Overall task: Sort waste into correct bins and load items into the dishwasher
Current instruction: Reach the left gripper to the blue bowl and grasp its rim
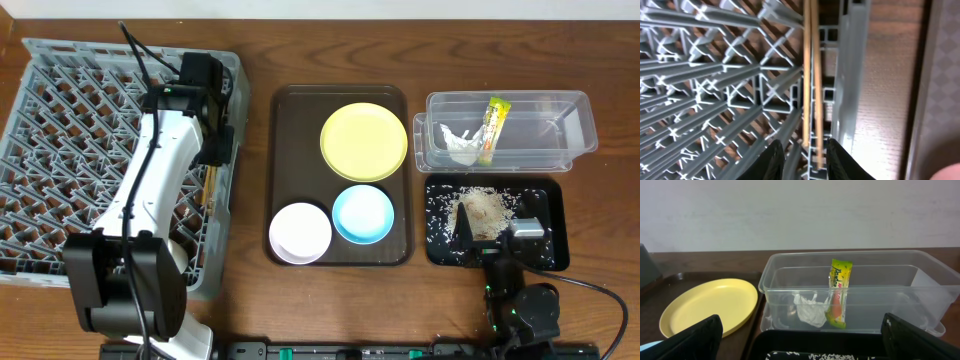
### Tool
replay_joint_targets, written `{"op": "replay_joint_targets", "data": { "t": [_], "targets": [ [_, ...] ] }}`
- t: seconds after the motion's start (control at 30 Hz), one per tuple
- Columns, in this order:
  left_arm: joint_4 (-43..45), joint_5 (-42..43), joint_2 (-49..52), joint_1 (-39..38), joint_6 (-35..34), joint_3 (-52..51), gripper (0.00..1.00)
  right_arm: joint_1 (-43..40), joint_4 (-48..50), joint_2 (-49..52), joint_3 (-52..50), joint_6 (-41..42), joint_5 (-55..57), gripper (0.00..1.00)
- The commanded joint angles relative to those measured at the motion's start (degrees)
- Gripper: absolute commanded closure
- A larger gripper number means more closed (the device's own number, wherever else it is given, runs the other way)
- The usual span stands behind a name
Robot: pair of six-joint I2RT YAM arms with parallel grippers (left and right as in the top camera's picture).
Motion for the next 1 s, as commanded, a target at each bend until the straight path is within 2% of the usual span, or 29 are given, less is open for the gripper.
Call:
{"op": "replay_joint_targets", "data": {
  "t": [0.0, 0.13, 0.3, 0.4, 0.53, 0.63, 0.8, 0.97],
  "targets": [
    [-2.8, 3.2, -1.0, -0.7, -0.1, 2.3, 0.70, -1.0, 0.0, -0.3, -0.3, -0.5, -0.1, 0.01],
    [-5.6, 10.5, -5.0, -2.9, -0.6, 4.3, 0.70, -1.0, 0.0, -0.3, -0.3, -0.5, 0.0, 0.01],
    [-4.5, 20.9, -11.1, -9.0, -2.3, 4.2, 0.69, -1.0, 0.0, -0.3, -0.3, -0.5, -0.1, 0.01],
    [-3.5, 29.1, -11.6, -15.1, -2.3, 4.2, 0.58, -1.0, 0.0, -0.3, -0.3, -0.5, 0.0, 0.01],
    [-3.5, 29.4, -10.3, -20.5, -3.8, 2.5, 0.61, -1.0, 0.0, -0.3, -0.3, -0.5, 0.0, 0.01],
    [-2.8, 27.9, -9.0, -23.4, -11.1, 0.6, 0.64, -1.0, 0.0, -0.3, -0.3, -0.5, -0.1, 0.01],
    [-1.7, 18.4, -7.0, -24.8, -24.6, -3.7, 0.64, -1.0, 0.0, -0.3, -0.3, -0.5, 0.0, 0.01],
    [5.2, 21.7, -5.4, -25.1, -25.3, -7.9, 0.64, -1.0, 0.0, -0.3, -0.3, -0.5, 0.0, 0.01]
  ]
}}
